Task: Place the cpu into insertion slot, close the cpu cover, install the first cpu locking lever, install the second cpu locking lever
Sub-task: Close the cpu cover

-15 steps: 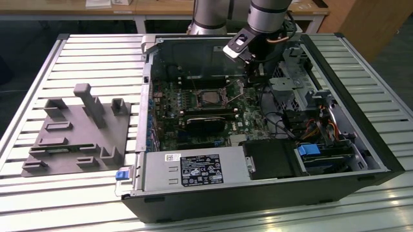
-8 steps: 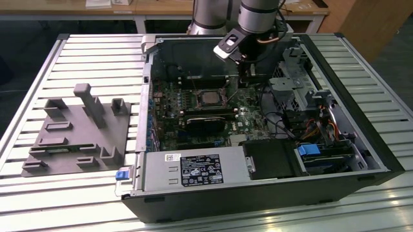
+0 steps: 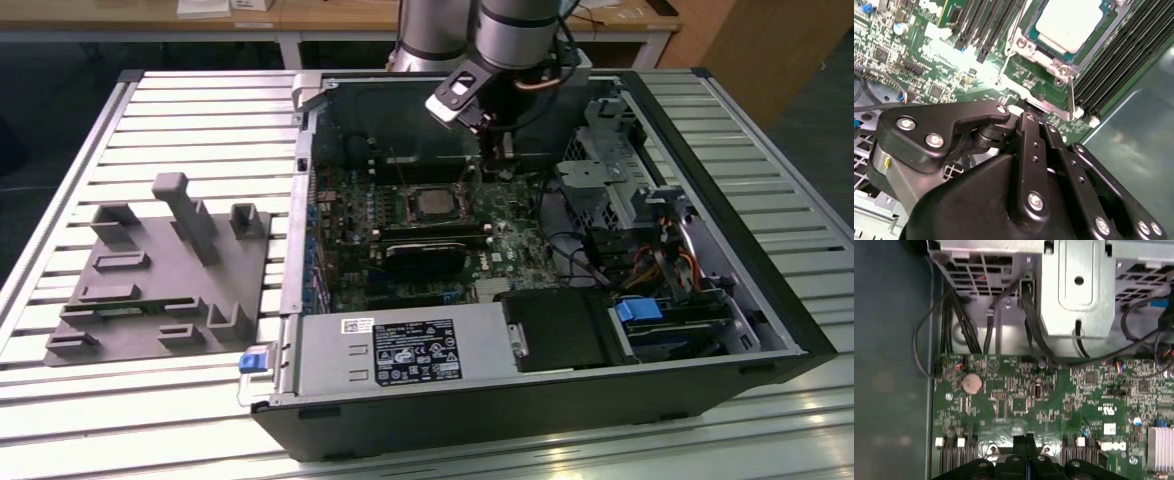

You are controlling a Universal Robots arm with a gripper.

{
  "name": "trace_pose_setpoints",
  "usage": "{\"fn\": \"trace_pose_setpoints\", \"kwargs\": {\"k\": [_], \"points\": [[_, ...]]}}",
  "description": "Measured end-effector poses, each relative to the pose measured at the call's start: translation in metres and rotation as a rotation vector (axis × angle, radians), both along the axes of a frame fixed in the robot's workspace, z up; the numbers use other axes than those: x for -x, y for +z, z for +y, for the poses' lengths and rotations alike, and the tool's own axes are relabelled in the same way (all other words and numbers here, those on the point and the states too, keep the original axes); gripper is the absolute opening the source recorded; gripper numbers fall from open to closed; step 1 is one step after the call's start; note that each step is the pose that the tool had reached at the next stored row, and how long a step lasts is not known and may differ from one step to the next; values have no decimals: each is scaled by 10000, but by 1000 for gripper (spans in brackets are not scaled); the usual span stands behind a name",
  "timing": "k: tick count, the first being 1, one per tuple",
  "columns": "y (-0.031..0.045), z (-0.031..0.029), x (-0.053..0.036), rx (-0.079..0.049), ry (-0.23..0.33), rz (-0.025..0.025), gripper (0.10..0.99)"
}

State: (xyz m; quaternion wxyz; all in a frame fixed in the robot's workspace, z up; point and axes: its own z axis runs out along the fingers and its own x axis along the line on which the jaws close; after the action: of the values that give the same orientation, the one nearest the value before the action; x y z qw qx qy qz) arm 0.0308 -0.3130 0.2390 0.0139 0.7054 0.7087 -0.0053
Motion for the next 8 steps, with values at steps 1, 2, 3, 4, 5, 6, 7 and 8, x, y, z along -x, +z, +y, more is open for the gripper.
{"fn": "trace_pose_setpoints", "kwargs": {"k": [1,2,3,4,5,6,7,8], "points": [[-1,1,20,0,0,0,106],[-1,2,39,1,1,0,106],[-2,4,60,0,0,0,106],[-3,5,78,0,0,0,106],[-4,6,94,1,0,1,106],[-6,7,109,-2,0,0,106],[-8,8,121,-2,0,-1,106],[-10,9,134,-2,0,-1,106]]}}
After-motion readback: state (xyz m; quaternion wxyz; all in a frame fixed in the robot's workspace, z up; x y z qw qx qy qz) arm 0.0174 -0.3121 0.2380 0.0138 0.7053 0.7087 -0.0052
